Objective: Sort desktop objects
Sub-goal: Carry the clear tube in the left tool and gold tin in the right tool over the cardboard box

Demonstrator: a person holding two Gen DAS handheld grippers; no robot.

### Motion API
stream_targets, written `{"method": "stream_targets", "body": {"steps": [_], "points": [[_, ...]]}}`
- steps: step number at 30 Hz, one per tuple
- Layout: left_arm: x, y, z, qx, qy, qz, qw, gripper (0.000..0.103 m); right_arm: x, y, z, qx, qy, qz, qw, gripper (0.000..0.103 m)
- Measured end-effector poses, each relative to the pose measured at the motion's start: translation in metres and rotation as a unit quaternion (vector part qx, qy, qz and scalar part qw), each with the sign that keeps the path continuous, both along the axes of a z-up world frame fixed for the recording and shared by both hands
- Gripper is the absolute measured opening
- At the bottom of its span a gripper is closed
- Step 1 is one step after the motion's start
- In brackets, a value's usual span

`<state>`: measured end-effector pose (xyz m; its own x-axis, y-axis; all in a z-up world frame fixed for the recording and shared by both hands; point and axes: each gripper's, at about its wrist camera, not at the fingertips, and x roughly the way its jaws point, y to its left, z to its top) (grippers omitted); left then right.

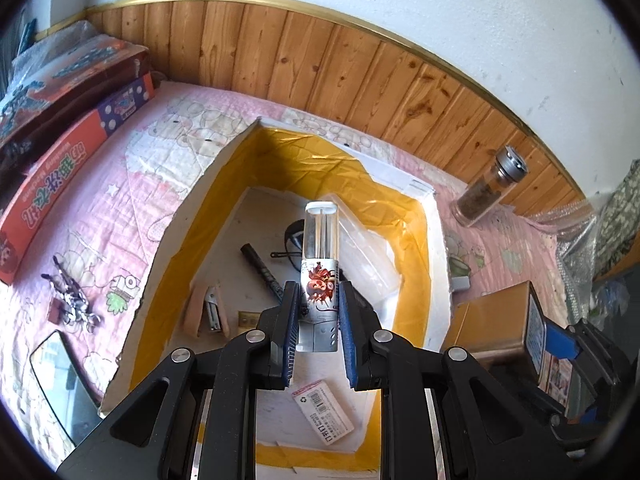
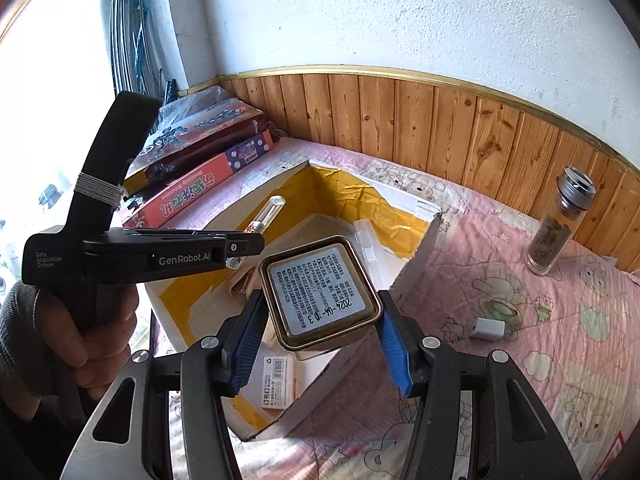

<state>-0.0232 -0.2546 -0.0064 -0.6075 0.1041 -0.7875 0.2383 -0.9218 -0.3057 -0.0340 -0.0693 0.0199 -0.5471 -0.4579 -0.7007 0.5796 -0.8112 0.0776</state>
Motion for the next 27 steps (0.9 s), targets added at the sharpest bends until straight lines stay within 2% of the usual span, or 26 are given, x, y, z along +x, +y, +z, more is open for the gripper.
{"method": "stream_targets", "body": {"steps": [9,15,18,27], "points": [[-0.004,-0.021,-0.012,0.050,-0.018,0.034,0.9980,0.019,-0.045,-0.036,-0.014,0.033,-0.013,0.005,0.999,0.055],[-0.002,-0.029,-0.035,0.116,-0.059,0.054,0.9900,0.019,-0.084,-0.059,-0.020,0.041,-0.034,0.000,0.999,0.055],[0.001,-0.024,-0.044,0.147,-0.077,0.057,0.9845,0.019,-0.101,-0.072,-0.022,0.044,-0.045,-0.001,0.998,0.055],[0.011,0.006,-0.059,0.181,-0.109,0.034,0.9769,0.019,-0.139,-0.121,-0.038,0.073,-0.068,0.026,0.995,0.056]]}}
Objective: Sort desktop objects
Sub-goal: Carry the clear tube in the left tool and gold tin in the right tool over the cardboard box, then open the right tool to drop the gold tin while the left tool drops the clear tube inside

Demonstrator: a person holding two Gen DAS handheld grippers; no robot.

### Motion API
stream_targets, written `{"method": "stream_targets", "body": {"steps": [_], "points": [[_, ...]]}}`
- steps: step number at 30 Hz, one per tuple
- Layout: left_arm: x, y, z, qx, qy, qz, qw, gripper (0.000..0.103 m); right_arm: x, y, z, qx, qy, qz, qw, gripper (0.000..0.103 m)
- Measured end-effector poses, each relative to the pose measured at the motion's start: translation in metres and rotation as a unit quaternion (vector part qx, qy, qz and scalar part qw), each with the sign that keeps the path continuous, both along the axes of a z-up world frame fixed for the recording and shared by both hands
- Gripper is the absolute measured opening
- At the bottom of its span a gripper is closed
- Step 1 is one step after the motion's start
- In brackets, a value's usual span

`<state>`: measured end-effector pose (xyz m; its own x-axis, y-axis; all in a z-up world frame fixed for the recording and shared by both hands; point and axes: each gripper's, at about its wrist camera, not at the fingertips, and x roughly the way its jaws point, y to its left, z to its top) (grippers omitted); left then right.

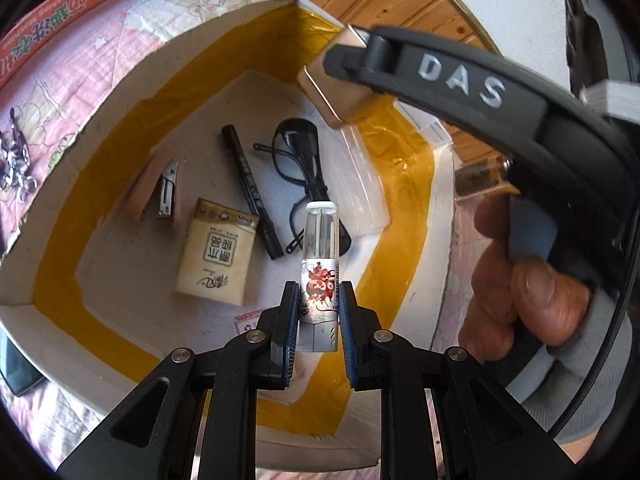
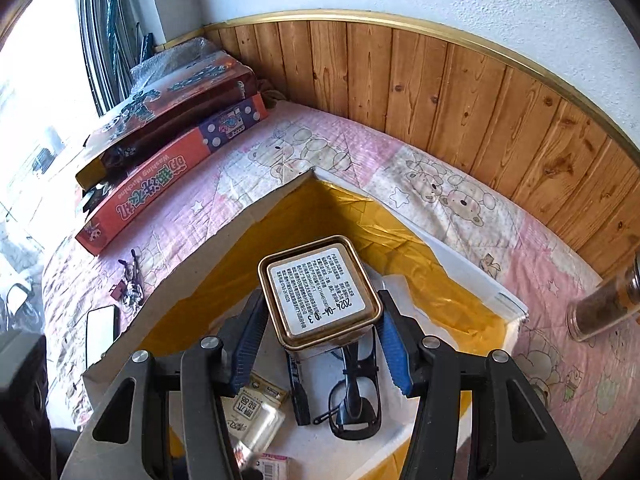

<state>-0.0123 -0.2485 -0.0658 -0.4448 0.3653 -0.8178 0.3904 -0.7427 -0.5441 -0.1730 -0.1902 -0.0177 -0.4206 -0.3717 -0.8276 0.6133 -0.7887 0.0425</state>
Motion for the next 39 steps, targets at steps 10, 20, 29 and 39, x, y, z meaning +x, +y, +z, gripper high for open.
{"method": "stream_targets", "body": {"steps": [10,20,29,39], "points": [[-0.002,0.007,-0.013,0.036,-0.022,-0.002,0.9991,0.019,-0.030,-0.042,-0.033,0.064,-0.011,0.076,0.995,0.055],[-0.008,0.014,-0.020,0.044,-0.036,-0.009,0.9983,0.019,-0.044,-0.061,-0.070,0.112,-0.010,0.118,0.987,0.056],[-0.016,0.017,-0.023,0.062,-0.048,-0.014,0.9968,0.039,-0.052,-0.056,-0.062,0.106,-0.002,0.106,0.989,0.065],[-0.015,0.026,-0.001,0.022,-0.020,-0.018,0.9994,0.039,-0.022,0.005,0.004,0.018,0.019,0.052,0.998,0.067]]}}
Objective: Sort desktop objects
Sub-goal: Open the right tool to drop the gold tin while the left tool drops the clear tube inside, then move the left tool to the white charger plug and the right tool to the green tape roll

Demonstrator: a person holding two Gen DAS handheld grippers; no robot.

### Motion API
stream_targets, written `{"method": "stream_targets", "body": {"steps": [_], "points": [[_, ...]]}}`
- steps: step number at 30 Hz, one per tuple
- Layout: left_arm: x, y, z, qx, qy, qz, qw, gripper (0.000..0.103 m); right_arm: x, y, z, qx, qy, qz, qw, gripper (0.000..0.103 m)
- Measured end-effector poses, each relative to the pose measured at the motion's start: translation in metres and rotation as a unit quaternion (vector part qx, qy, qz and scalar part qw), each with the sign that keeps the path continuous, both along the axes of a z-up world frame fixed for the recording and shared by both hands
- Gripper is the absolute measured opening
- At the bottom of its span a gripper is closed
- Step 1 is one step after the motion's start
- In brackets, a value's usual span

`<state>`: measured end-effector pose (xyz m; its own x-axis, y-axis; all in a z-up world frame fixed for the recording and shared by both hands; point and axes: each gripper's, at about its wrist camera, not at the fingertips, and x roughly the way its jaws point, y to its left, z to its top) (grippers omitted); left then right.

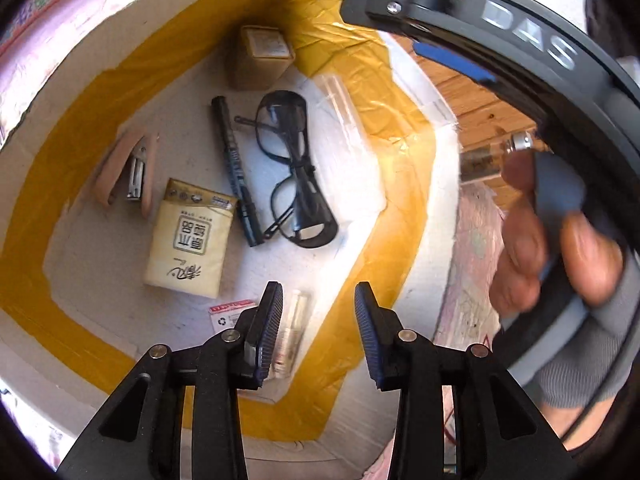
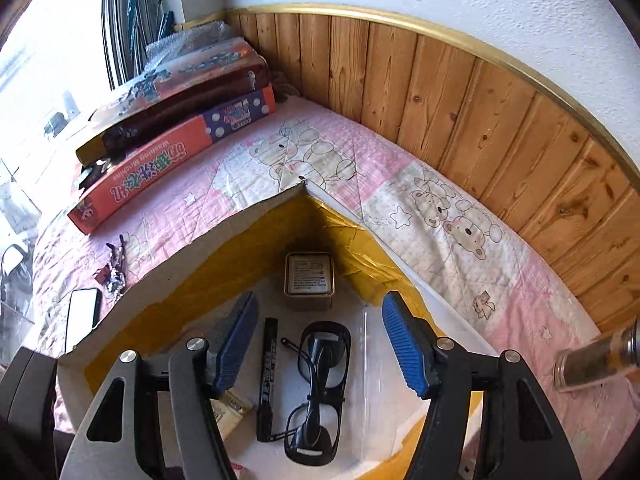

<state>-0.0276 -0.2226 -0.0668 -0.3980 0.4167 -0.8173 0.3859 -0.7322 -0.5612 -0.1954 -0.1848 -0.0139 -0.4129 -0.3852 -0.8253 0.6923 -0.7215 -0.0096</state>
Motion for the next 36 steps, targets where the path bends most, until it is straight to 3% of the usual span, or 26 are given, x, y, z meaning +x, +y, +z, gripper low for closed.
{"method": "stream_targets", "body": {"steps": [8,13,17,22,29,31,36], "points": [[0.008,0.025,0.028,-0.085,0.045,-0.021,0.9952,0.039,0.048,0.062,0.035,-0.062,0.022,-0.033,0.997,0.068],[0.016,0.027,0.041,-0.160,0.079,-0.020,0.9836,0.039,0.075,0.101,0.051,-0.089,0.039,-0.051,0.994,0.069],[0.015,0.040,0.039,-0.184,0.091,-0.025,0.9783,0.039,0.099,0.130,0.057,-0.103,0.046,-0.058,0.992,0.070],[0.019,0.053,0.047,-0.214,0.104,-0.027,0.9711,0.039,0.130,0.162,0.050,-0.115,0.038,-0.060,0.991,0.070],[0.029,0.072,0.064,-0.249,0.144,-0.030,0.9573,0.039,0.160,0.215,0.018,-0.157,-0.014,-0.082,0.984,0.070],[0.032,0.083,0.070,-0.255,0.163,-0.045,0.9520,0.039,0.153,0.233,0.009,-0.148,-0.033,-0.116,0.982,0.067],[0.033,0.113,0.071,-0.251,0.184,-0.087,0.9463,0.039,0.132,0.271,-0.005,-0.097,-0.019,-0.183,0.978,0.059]]}}
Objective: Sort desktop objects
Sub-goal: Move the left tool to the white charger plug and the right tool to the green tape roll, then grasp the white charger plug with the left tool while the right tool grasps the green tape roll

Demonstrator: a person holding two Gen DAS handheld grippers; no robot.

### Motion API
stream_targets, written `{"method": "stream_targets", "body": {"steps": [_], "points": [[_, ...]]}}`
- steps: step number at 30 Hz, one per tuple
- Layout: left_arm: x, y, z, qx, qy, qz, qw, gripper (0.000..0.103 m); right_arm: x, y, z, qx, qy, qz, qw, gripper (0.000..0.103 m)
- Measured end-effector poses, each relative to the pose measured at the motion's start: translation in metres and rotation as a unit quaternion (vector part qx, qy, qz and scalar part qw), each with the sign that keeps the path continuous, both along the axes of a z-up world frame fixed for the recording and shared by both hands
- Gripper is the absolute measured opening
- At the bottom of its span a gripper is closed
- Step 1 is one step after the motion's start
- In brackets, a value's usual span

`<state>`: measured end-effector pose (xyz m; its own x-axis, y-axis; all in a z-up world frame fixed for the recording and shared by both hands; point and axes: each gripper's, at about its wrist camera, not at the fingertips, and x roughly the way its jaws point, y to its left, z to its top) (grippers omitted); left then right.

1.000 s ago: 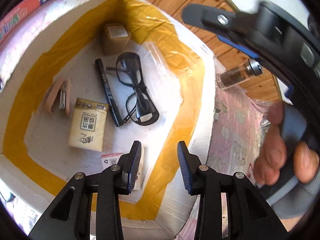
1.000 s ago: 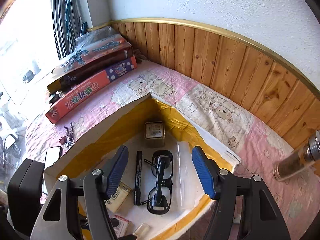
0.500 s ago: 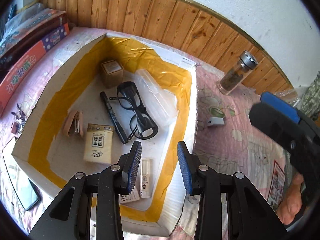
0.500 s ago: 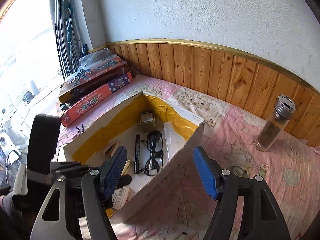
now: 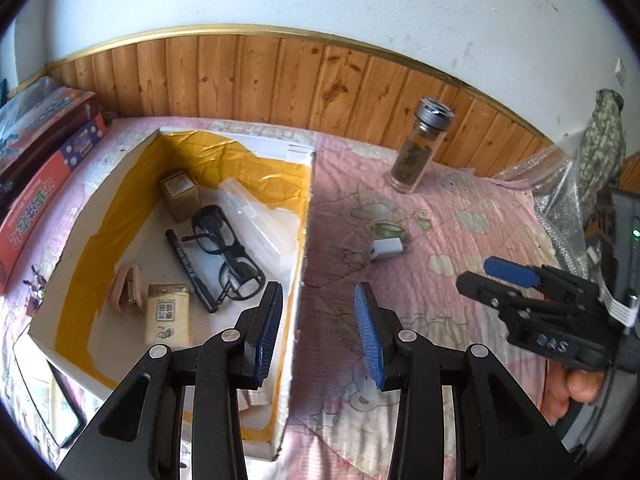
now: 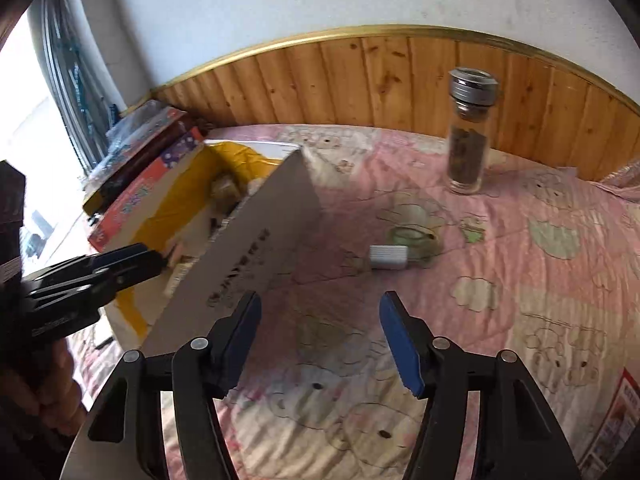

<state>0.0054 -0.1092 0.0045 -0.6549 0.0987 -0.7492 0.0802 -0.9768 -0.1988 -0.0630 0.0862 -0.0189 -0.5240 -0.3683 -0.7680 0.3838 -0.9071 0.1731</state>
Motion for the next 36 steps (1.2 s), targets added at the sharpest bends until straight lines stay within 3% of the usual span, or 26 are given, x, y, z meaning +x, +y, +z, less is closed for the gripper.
{"method": "stream_targets", "body": {"steps": [4,8,10,13,17,21,24,25,26,27,29,33,36], "points": [[-0.005,0.026,-0.009,-0.013,-0.009,-0.035,0.9993,0.039,-0.027,0.017,-0.027,0.067,-0.006,-0.029,0.997,0.059],[-0.013,0.050,-0.017,-0.029,-0.010,-0.074,0.9968,0.043,-0.061,0.032,-0.053,0.102,-0.010,-0.041,0.994,0.059],[-0.019,0.059,-0.019,-0.045,-0.004,-0.091,0.9948,0.044,-0.078,0.044,-0.062,0.076,-0.020,-0.052,0.996,0.059],[-0.039,0.067,-0.028,-0.049,-0.011,-0.089,0.9947,0.046,-0.105,0.060,-0.078,-0.009,-0.067,-0.076,0.995,0.059],[-0.066,0.076,-0.043,-0.050,-0.018,-0.082,0.9952,0.047,-0.140,0.067,-0.105,-0.113,-0.136,-0.102,0.979,0.061],[-0.083,0.081,-0.065,-0.067,-0.040,-0.078,0.9939,0.048,-0.164,0.061,-0.127,-0.140,-0.173,-0.119,0.968,0.061],[-0.093,0.085,-0.082,-0.067,-0.059,-0.072,0.9934,0.048,-0.173,0.051,-0.126,-0.138,-0.154,-0.108,0.972,0.064],[-0.096,0.087,-0.086,-0.065,-0.064,-0.069,0.9934,0.048,-0.177,0.046,-0.126,-0.134,-0.153,-0.094,0.975,0.059],[-0.099,0.088,-0.090,-0.064,-0.068,-0.065,0.9935,0.048,-0.179,0.039,-0.127,-0.120,-0.153,-0.077,0.978,0.031],[-0.102,0.089,-0.091,-0.063,-0.071,-0.060,0.9937,0.048,-0.179,0.032,-0.129,-0.091,-0.153,-0.068,0.982,0.018],[-0.109,0.092,-0.095,-0.057,-0.072,-0.053,0.9944,0.048,-0.180,0.029,-0.131,-0.078,-0.146,-0.060,0.984,0.018],[-0.125,0.098,-0.101,-0.043,-0.073,-0.042,0.9955,0.048,-0.182,0.043,-0.129,-0.100,-0.157,-0.059,0.981,0.017],[-0.137,0.097,-0.109,0.005,-0.090,-0.028,0.9955,0.050,-0.185,0.060,-0.123,-0.109,-0.154,-0.071,0.980,0.017]]}}
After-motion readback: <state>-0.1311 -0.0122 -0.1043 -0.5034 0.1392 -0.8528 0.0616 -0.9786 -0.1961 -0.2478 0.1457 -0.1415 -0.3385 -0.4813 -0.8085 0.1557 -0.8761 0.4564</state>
